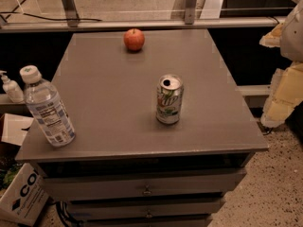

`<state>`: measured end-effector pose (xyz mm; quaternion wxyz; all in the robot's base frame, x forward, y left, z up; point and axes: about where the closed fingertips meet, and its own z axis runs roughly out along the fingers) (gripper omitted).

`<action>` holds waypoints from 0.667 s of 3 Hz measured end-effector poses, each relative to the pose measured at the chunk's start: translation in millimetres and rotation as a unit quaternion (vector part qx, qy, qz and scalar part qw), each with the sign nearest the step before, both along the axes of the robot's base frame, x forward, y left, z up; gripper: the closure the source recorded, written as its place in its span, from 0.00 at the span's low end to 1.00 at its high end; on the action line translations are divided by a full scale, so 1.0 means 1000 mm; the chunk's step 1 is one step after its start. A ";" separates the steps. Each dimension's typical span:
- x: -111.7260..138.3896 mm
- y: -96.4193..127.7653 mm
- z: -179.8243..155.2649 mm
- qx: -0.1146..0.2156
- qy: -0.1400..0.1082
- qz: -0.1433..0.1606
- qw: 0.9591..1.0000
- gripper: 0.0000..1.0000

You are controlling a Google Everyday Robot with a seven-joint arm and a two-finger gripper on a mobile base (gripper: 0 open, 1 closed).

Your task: Move 7up can near apple

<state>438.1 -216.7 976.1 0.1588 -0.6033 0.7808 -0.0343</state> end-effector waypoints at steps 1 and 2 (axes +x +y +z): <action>0.000 0.000 0.000 0.000 0.000 0.000 1.000 0.00; 0.003 -0.002 -0.011 0.032 -0.001 0.001 0.999 0.00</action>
Offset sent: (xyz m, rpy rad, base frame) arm 0.0097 -0.0075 -0.0334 0.1718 0.0170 0.0041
